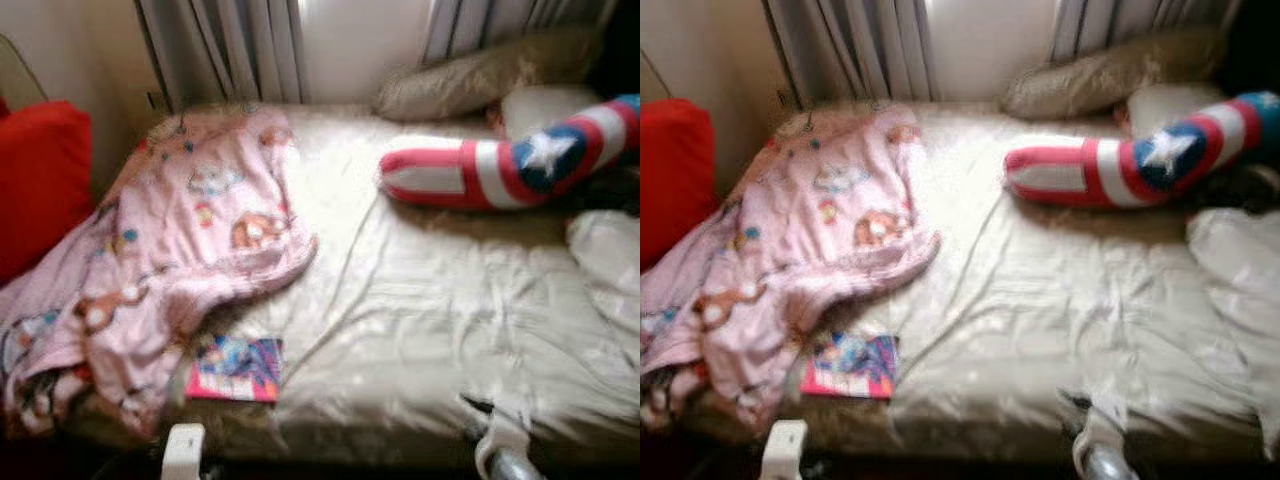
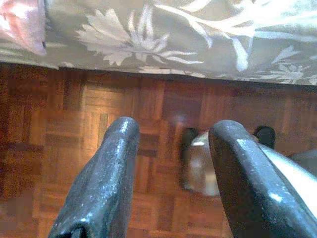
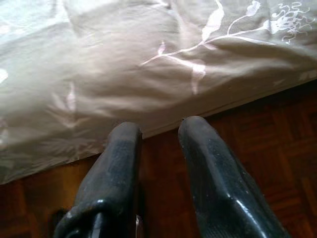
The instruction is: Clean up the room
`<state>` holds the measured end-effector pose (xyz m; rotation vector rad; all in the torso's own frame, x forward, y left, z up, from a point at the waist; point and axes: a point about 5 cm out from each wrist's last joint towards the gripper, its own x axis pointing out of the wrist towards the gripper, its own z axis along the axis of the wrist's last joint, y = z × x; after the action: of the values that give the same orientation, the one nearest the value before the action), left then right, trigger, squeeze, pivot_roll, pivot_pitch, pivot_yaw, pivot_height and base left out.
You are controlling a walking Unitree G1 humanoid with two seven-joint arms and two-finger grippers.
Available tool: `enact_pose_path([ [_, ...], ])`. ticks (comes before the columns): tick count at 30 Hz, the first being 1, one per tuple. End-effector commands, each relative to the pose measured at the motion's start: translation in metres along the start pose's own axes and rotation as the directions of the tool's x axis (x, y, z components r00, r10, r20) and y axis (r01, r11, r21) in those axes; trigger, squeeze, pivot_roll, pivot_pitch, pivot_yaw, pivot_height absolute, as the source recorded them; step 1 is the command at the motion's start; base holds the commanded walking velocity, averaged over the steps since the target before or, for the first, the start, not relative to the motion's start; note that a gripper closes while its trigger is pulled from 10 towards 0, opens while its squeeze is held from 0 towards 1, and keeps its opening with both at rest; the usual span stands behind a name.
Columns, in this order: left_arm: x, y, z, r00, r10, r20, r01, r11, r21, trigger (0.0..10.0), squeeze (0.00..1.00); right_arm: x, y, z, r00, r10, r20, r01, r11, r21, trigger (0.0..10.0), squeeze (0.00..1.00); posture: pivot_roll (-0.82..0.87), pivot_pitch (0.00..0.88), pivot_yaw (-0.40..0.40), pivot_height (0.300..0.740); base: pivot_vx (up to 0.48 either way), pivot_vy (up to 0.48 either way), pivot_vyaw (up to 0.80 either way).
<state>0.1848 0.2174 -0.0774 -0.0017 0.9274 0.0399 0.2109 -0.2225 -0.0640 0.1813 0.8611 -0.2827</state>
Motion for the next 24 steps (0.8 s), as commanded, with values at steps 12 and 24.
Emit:
enact_pose_path([
  [12,-0.0020,0.0065,-0.0062,0.999,0.016,-0.027,-0.016,1.000,0.012,10.0,0.00,0.0001,0.0033,-0.0010,1.000,0.011,-0.003,-0.011,1.000,0.003,10.0,0.00,-0.01,0.062,-0.026,0.740,0.000,0.480,0.00],
  [24,-0.0029,0.0092,-0.0078,0.999,0.022,-0.027,-0.021,1.000,0.015,10.0,0.00,-0.0003,0.0056,-0.0033,0.999,0.032,-0.006,-0.032,0.999,-0.014,10.0,0.00,-0.01,0.076,-0.019,0.740,0.000,0.095,0.00],
])
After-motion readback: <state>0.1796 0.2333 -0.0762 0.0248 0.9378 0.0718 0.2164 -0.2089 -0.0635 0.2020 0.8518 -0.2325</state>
